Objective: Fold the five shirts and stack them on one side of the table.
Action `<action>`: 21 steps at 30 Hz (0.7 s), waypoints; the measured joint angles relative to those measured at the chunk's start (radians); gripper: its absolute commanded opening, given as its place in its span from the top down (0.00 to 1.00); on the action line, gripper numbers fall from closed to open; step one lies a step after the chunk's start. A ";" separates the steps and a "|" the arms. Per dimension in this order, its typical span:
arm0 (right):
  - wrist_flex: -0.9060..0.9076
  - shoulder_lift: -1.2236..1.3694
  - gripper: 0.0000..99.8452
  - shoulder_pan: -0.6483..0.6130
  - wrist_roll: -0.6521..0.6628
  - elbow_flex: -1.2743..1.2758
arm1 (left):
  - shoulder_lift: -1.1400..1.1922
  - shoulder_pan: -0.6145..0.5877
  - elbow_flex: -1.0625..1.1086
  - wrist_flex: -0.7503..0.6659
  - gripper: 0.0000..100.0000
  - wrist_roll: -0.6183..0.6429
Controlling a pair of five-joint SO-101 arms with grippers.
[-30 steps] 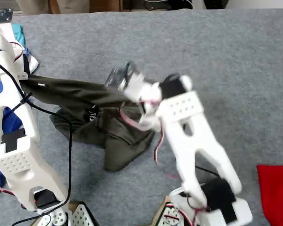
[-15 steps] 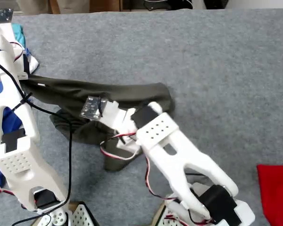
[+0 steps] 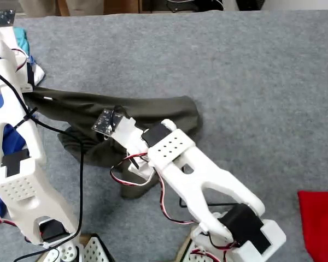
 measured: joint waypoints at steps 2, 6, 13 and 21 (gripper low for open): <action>0.000 0.003 0.82 0.000 0.000 0.000 | 0.000 0.000 0.000 0.000 0.98 0.000; -0.018 0.011 0.82 0.009 0.000 0.000 | 0.000 0.000 0.000 0.000 0.98 0.000; -0.098 0.011 0.82 0.040 0.000 0.074 | 0.000 0.000 0.000 0.000 0.98 0.000; -0.120 0.011 0.91 0.041 0.000 0.094 | 0.000 0.000 0.000 0.000 0.98 0.000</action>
